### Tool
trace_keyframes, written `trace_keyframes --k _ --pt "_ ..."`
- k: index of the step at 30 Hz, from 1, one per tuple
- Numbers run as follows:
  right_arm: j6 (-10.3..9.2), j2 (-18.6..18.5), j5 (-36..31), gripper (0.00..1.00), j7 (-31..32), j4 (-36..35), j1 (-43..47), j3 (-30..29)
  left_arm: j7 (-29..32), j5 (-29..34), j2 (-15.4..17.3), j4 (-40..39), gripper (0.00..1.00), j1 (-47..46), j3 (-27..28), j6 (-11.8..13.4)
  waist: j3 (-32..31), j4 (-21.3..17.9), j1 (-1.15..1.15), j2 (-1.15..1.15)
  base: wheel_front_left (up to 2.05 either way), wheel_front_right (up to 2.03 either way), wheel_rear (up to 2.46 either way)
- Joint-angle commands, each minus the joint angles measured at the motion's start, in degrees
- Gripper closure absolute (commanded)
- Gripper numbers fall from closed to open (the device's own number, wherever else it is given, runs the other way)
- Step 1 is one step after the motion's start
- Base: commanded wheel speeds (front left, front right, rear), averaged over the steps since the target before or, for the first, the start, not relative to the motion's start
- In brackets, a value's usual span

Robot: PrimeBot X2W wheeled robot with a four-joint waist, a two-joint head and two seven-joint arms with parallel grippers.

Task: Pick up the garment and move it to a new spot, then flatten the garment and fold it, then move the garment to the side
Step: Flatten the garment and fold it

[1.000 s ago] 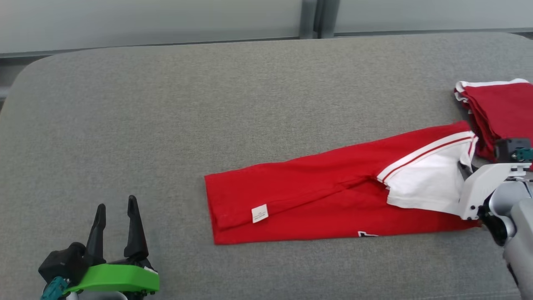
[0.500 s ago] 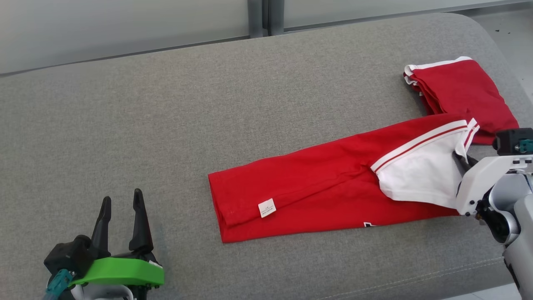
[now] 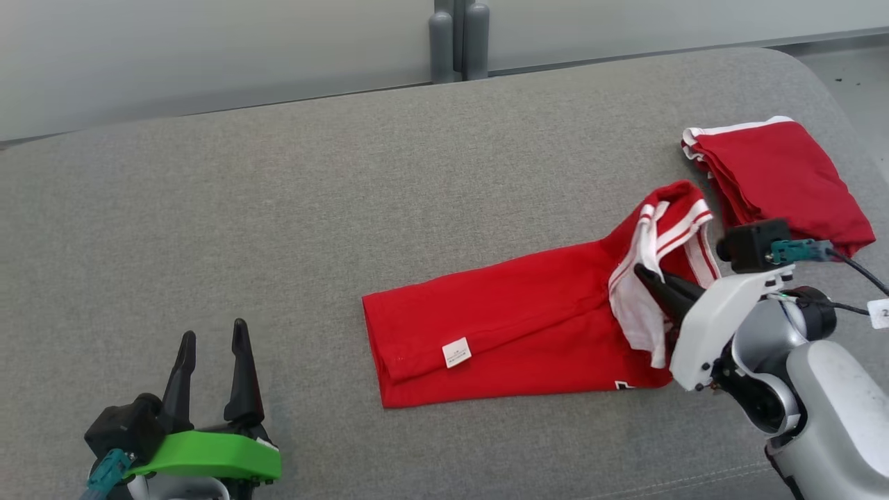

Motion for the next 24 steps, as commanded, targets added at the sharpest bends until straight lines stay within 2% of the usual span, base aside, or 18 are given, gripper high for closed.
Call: trace_keyframes --k 1,6,12,16,24 --pt "0.0 1.01 0.2 1.0 1.18 -2.1 1.21 1.04 -0.26 -0.33 0.05 0.2 0.0 0.48 -0.12 -0.19 -0.8 1.34 0.0 0.0 0.0 0.0 0.0" --pt "0.0 4.21 -0.46 1.0 3.67 -4.45 1.54 4.25 -0.26 -0.42 -0.23 0.74 0.0 0.63 -0.73 -0.48 -1.62 3.39 0.0 0.0 0.0 0.0 0.0" --pt "0.0 7.79 -1.55 1.0 4.56 -2.56 0.85 7.55 -0.26 -0.41 -0.6 1.16 0.0 0.1 -1.71 -0.77 -2.03 5.55 0.0 0.0 0.0 0.0 0.0" --pt "0.0 10.56 -2.89 1.0 3.96 1.37 -0.64 9.16 -0.26 -0.44 -0.81 1.34 0.0 -0.63 -2.31 -1.01 -2.0 7.35 0.0 0.0 0.0 0.0 0.0" --pt "0.0 15.61 -5.05 1.0 0.67 13.61 -5.27 10.81 -0.26 -0.33 -1.35 2.26 0.0 -1.75 -3.72 -1.6 -1.51 10.39 0.0 0.0 0.0 0.0 0.0"
